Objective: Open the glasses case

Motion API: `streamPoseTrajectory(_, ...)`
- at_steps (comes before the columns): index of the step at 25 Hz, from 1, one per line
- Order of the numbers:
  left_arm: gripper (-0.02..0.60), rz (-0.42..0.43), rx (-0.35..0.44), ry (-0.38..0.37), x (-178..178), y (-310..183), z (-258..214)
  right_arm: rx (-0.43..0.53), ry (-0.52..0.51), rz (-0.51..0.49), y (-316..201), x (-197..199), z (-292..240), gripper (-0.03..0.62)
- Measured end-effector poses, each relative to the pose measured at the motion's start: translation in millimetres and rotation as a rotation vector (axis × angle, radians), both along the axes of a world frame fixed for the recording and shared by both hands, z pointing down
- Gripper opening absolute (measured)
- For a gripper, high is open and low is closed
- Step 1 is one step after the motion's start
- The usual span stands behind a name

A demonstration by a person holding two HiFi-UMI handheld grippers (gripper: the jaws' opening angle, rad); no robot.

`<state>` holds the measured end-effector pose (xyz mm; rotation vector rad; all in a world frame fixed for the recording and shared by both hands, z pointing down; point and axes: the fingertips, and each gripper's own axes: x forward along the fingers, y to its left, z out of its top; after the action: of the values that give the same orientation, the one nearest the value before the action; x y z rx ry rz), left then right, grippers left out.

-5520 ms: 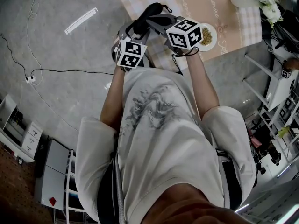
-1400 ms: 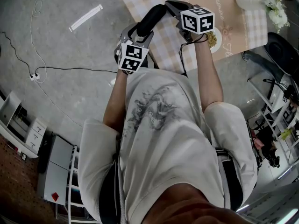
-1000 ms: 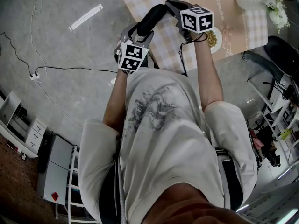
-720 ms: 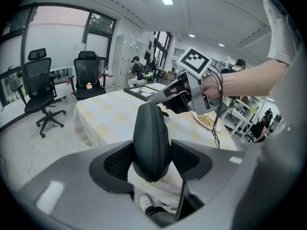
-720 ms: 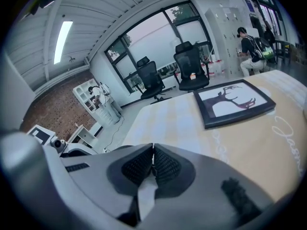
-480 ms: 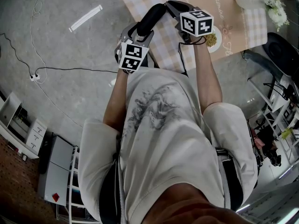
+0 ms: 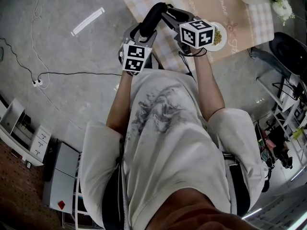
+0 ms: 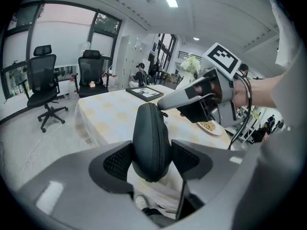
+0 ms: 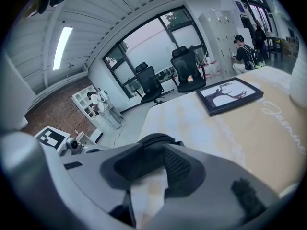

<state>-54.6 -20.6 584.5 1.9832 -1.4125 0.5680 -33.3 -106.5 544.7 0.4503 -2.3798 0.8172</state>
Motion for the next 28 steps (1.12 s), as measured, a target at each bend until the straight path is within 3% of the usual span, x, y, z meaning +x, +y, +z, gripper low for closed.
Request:
streamPoseTrajectory(9, 0.271, -0.039, -0.003, -0.003, 4.2, 1.7, -0.9, -0.015, 0.038, 0.020, 21.7, -4.5, -1.3, 0.192)
streamPoseTrajectory(14, 0.272, -0.059, -0.002, -0.012, 6.7, 2.0, 0.4, -0.039, 0.060, 0.087, 21.6, 0.5, 2.5, 0.212)
streamPoseTrajectory(21, 0.276, -0.052, -0.009, -0.033, 8.2, 1.9, 1.6, -0.007, 0.101, 0.101, 23.3, 1.2, 2.4, 0.213)
streamPoseTrajectory(28, 0.276, -0.028, -0.013, -0.030, 8.0, 5.8, -3.4, -0.041, 0.081, 0.094, 24.4, 2.8, 5.3, 0.213)
